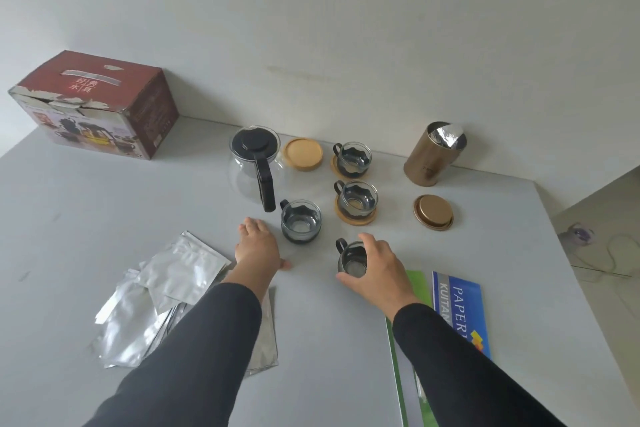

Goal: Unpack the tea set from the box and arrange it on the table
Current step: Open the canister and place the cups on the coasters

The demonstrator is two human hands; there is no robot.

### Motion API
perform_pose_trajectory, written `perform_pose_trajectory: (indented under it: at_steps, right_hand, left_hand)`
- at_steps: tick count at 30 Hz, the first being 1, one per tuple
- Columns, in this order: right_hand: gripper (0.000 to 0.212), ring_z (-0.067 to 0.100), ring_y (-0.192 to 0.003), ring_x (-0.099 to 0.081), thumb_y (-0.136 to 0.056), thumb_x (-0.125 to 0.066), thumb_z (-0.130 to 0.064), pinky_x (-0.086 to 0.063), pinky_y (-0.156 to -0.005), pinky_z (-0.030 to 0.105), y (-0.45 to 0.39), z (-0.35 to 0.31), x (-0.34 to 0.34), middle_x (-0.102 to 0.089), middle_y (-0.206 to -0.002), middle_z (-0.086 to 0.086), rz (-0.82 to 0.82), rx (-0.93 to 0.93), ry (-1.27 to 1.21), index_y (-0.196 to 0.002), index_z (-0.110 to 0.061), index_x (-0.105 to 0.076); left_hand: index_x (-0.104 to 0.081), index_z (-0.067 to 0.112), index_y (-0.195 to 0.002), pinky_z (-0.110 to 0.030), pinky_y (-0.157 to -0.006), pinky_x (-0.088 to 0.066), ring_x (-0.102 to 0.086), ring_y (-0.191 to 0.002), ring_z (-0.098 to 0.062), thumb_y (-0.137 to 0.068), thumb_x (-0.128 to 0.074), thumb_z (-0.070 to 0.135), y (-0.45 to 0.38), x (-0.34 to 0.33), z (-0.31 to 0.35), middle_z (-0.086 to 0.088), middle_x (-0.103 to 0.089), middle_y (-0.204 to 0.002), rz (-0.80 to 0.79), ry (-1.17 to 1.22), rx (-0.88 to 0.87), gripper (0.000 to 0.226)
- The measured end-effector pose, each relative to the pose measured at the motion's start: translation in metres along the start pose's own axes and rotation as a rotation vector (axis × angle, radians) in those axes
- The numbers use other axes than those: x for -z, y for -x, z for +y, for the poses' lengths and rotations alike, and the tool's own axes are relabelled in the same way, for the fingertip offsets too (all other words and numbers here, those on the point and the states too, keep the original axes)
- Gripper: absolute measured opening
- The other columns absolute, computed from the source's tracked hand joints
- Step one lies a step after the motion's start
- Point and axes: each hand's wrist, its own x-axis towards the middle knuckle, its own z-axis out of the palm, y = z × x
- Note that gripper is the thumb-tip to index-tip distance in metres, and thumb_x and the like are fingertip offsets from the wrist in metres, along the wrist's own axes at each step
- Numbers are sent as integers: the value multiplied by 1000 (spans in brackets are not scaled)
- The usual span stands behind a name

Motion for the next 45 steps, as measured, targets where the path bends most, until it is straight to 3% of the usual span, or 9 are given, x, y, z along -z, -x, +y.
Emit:
perform_pose_trajectory:
  at_steps: [6,10,14,17,22,26,30,39,45]
  right_hand:
    - [72,29,-111,-50,-77,-63,-57,-45,-89,40,-6,-16,8,-53,-121,10,218,63,52,-131,-13,-44]
    - [56,29,-104,-54,-82,-63,-45,-46,-85,40,-24,-35,31,-58,-113,10,336,151,36,-124,-10,-51]
    - [48,30,-106,-53,-84,-63,-35,-44,-89,40,-53,-53,55,-58,-114,12,377,189,13,-123,-9,-54]
    - [45,28,-111,-50,-85,-62,-32,-40,-90,36,-82,-62,61,-56,-118,12,339,205,32,-123,-8,-54]
    - [44,28,-117,-44,-87,-60,-33,-38,-94,33,-142,-73,52,-47,-122,13,139,149,80,-123,-9,-52]
    - [57,33,-123,-38,-84,-64,-32,-37,-99,38,-189,-84,37,-40,-129,17,8,102,40,-132,-10,-44]
    - [69,36,-125,-36,-79,-68,-35,-36,-102,39,-229,-96,26,-36,-132,19,-53,114,42,-136,-10,-37]
    - [79,37,-121,-43,-71,-72,-44,-43,-96,42,-272,-106,7,-42,-132,19,-140,67,89,-134,-14,-35]
    - [85,37,-121,-39,-69,-74,-45,-38,-96,43,-271,-101,5,-40,-132,20,-79,121,101,-136,-16,-30]
  left_hand:
    - [-9,-2,-148,-31,-108,-38,-23,-139,-27,-71,-71,58,1,6,2,-15,-20,-149,-2,-124,-24,116]
    - [-27,5,-141,-34,-93,-46,-34,-126,-23,-63,-76,61,0,12,-12,-8,-32,-132,42,-60,-87,108]
    - [-25,7,-142,-39,-99,-46,-31,-132,-22,-60,-80,56,-12,23,-26,-5,-27,-136,42,51,-95,111]
    - [-23,3,-143,-35,-101,-44,-35,-132,-20,-62,-81,54,-23,28,-26,-5,-26,-137,37,52,-95,111]
    - [-23,3,-142,-36,-100,-45,-37,-129,-20,-61,-81,54,-32,27,-23,-6,-24,-137,7,18,-83,112]
    - [-25,4,-140,-40,-101,-45,-37,-127,-21,-60,-82,52,-36,27,-21,-6,-25,-134,-3,7,-69,109]
    - [-26,6,-137,-36,-94,-47,-40,-123,-21,-59,-84,50,-38,26,-20,-5,-24,-134,2,21,-61,107]
    - [-26,7,-138,-34,-90,-47,-45,-118,-21,-57,-85,47,-37,26,-21,-2,-21,-140,26,52,-56,108]
    - [-26,7,-138,-36,-93,-47,-45,-120,-22,-57,-86,45,-36,26,-21,-3,-21,-140,28,79,-55,109]
